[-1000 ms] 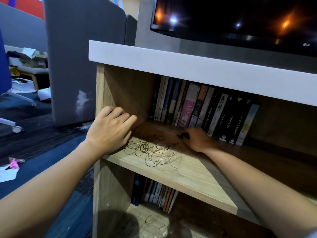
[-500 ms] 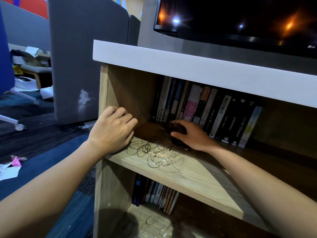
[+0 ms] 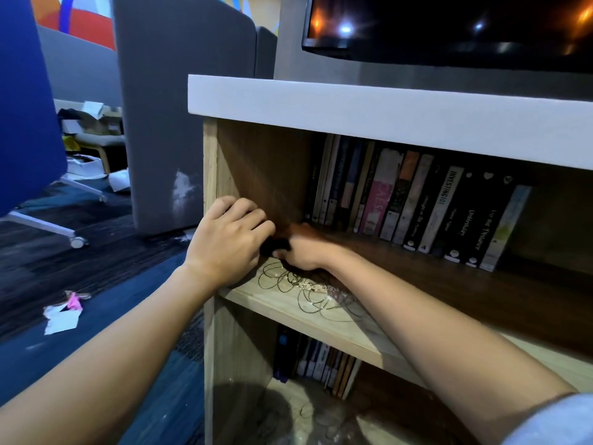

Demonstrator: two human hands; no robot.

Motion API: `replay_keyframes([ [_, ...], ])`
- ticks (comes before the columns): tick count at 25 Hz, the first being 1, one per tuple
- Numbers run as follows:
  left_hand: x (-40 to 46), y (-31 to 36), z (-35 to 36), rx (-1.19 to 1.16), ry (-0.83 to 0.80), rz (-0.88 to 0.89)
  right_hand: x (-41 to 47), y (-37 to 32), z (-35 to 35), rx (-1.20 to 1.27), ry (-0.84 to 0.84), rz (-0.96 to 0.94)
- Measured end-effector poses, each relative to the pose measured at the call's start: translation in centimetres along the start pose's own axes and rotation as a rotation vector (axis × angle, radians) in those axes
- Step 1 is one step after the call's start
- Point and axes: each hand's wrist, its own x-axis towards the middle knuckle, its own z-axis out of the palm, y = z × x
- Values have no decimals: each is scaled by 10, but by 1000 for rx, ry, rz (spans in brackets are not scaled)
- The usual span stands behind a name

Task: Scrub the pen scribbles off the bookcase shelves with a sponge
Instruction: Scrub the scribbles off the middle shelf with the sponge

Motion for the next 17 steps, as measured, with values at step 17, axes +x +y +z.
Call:
replay_keyframes([
  [17,17,-11,-2,135,122,-104,-43,-23,-34,175,-243,-269],
])
